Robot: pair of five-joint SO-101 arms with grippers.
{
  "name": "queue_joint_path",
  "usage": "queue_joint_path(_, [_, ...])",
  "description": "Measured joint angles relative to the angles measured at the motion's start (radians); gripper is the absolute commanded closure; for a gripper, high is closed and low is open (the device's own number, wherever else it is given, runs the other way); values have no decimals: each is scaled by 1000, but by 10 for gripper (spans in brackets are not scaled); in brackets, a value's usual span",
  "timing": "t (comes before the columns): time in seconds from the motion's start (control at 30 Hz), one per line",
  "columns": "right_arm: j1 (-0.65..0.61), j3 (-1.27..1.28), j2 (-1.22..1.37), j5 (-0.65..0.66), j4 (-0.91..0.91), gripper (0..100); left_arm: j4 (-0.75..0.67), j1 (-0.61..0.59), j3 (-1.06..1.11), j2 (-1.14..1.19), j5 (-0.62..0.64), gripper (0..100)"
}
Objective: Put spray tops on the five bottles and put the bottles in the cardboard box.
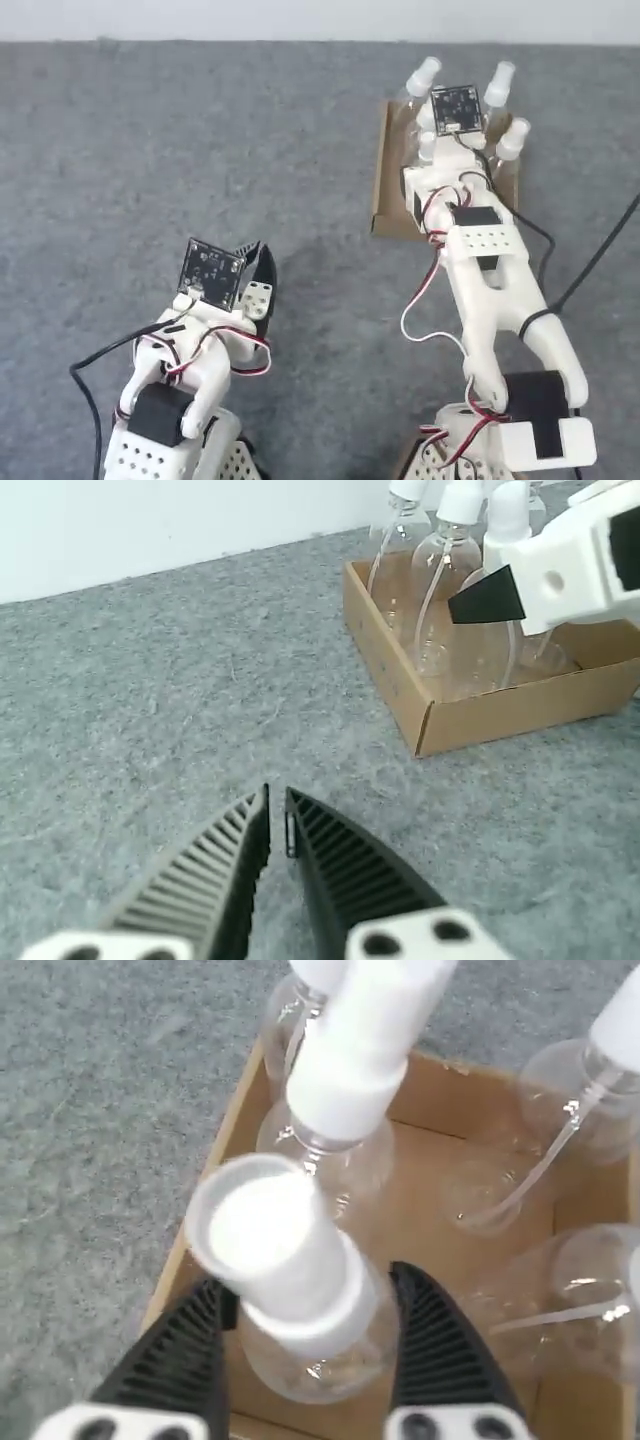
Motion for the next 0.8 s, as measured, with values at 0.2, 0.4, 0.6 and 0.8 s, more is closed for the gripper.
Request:
queue_joint_path(0.2, [0, 2, 0, 0, 3, 814, 0, 0, 0, 0, 0, 984])
queue_joint_path(0.4, [0, 2, 2, 0, 12, 813, 0, 0, 0, 0, 0, 984])
queue_joint_path(0.6, [0, 2, -41, 0, 66, 727, 0, 0, 0, 0, 0, 984])
queue_joint_path(0.8, [0, 2, -94, 0, 103, 708, 0, 0, 0, 0, 0, 984])
